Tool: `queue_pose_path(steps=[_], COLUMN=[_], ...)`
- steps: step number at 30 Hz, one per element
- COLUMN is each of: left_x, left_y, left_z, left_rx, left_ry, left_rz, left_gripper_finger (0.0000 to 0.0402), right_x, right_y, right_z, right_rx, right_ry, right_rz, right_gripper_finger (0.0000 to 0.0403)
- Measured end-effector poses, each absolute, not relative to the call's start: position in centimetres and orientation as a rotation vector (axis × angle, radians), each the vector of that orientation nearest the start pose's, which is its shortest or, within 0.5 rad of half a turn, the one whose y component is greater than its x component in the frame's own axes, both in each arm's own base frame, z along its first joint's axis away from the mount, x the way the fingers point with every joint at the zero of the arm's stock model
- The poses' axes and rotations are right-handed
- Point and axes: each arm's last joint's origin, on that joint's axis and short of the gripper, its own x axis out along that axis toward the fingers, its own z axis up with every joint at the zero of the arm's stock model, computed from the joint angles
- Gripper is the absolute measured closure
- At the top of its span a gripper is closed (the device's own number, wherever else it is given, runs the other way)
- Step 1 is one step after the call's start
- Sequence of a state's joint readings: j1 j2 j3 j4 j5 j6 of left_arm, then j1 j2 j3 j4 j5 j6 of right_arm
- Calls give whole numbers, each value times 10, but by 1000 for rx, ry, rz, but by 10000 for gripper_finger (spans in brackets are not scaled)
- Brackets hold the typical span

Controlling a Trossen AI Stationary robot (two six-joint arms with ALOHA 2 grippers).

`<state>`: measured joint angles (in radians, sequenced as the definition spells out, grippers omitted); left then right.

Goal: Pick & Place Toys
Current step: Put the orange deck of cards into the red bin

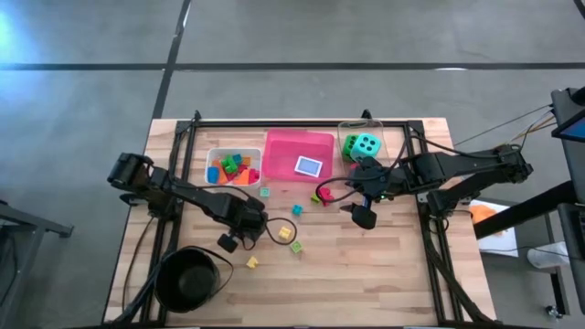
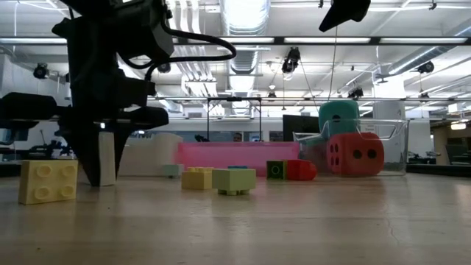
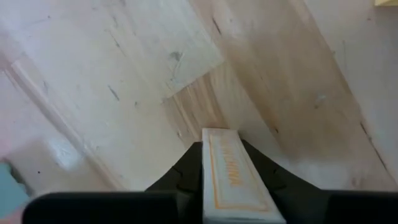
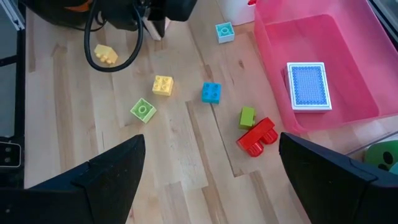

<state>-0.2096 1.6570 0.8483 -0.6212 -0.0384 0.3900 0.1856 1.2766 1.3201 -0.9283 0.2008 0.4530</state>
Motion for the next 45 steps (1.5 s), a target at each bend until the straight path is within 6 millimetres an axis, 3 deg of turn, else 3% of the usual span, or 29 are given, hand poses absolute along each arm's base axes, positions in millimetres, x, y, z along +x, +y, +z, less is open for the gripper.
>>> queue_pose_path(steps=[8, 16, 21, 27, 33, 38, 45], left_x=[275, 302, 320, 331, 323, 323, 348], left_y=[-57, -47, -7, 77, 149, 168, 181], left_z=[156, 206, 240, 267, 276, 267, 264], left_rx=[494, 373, 174, -203, -566, -625, -678], left_ry=[1359, 1194, 1069, 819, 542, 574, 710], left_rz=[-400, -283, -76, 244, 514, 595, 625], left_gripper_finger=[339, 339, 339, 339, 339, 339, 339], right_x=[243, 244, 245, 240, 228, 224, 225], right_y=[40, 40, 40, 42, 45, 47, 48], right_z=[352, 352, 354, 361, 371, 374, 375], right_rx=[254, 255, 273, 326, 390, 413, 421], right_ry=[844, 843, 818, 775, 722, 698, 687], right_rz=[-209, -209, -209, -210, -209, -222, -219], right_gripper_finger=[41, 41, 41, 41, 41, 41, 41])
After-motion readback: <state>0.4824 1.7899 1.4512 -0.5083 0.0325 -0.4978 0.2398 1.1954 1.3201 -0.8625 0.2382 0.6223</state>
